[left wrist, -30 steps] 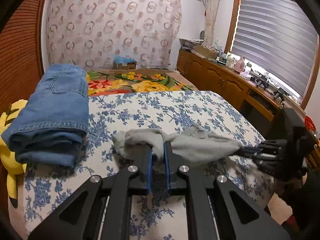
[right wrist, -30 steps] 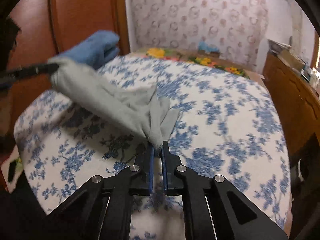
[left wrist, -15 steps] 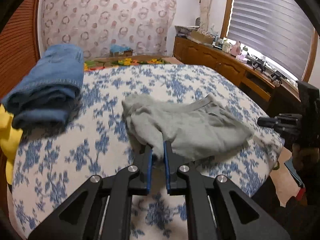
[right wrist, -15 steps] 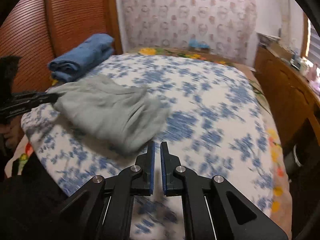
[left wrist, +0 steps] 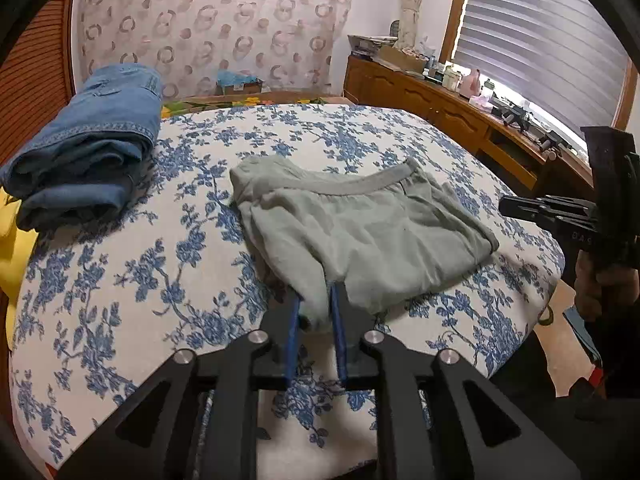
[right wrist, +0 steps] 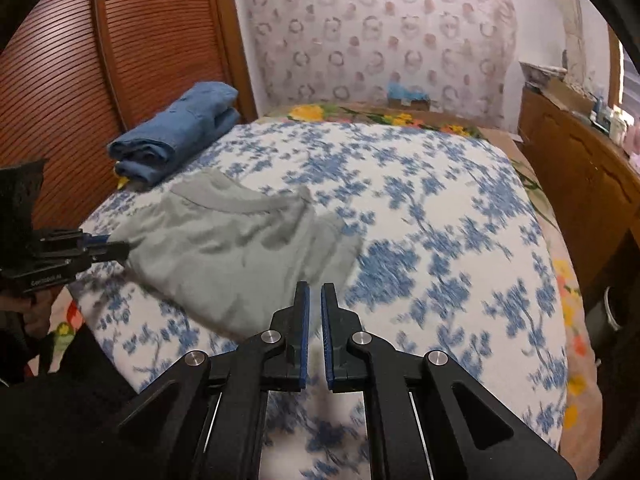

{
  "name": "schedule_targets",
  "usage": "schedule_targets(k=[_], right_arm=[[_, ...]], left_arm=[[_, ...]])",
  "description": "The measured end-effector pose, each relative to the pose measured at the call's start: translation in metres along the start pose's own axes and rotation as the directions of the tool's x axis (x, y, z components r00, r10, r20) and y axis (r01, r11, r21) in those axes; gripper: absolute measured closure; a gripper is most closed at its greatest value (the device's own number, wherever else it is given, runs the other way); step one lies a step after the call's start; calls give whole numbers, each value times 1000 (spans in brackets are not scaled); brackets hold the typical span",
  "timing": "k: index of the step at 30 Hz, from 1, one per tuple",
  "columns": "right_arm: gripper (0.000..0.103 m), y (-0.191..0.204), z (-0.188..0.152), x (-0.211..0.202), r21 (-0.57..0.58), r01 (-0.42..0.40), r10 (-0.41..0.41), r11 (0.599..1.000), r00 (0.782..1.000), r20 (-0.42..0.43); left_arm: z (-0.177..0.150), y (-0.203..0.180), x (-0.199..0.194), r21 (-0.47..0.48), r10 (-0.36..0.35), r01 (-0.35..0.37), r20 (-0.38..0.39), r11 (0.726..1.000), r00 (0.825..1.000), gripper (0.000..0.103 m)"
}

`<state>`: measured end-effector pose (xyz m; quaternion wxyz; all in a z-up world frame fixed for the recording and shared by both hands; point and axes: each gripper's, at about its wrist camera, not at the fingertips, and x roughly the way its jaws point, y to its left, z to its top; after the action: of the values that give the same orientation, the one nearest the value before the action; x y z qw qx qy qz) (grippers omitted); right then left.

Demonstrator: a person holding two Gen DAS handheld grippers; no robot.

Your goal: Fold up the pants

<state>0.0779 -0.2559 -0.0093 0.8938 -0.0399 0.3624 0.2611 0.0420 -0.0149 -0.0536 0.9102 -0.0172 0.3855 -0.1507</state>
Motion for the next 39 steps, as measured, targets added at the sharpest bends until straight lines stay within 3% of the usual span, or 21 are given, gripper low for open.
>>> schedule_targets(k=[3,7,15,22,26,32,35,39], right_arm=[[90,5,9,9,-6,-24,24,1000,1000,6],[69,7,18,22,-9,-33,33,999,999,8],[67,6,38,46,-9,-49,49,999,999,-4],[67,4,51,74,-26,-34,33,999,998,-44],[68,5,54,91,-40,-17,14,999,997,-74],[83,5,52,97,-31,-45,42,999,995,-92],[96,4,51,93,-26,-55,53,998,995,-80],[99,6,54,73,-12,-54,54,998,999,2]], left_arm=[[6,2,-1,13,16,-16,3,1000,1000,78],[18,10,-6,13,36,-37,28,999,999,65],[46,36,21,-24,66,-66,29,998,997,61],[54,45,43,-66,11,-10,7,998,1000,61],[53,39,49,-42,1,-1,-9,999,1000,70],[48,34,57,-20,-2,1,-39,1000,999,85],[49,29,51,-5,-2,2,-15,1000,1000,100],[59,20,33,21,5,-6,59,1000,998,101]])
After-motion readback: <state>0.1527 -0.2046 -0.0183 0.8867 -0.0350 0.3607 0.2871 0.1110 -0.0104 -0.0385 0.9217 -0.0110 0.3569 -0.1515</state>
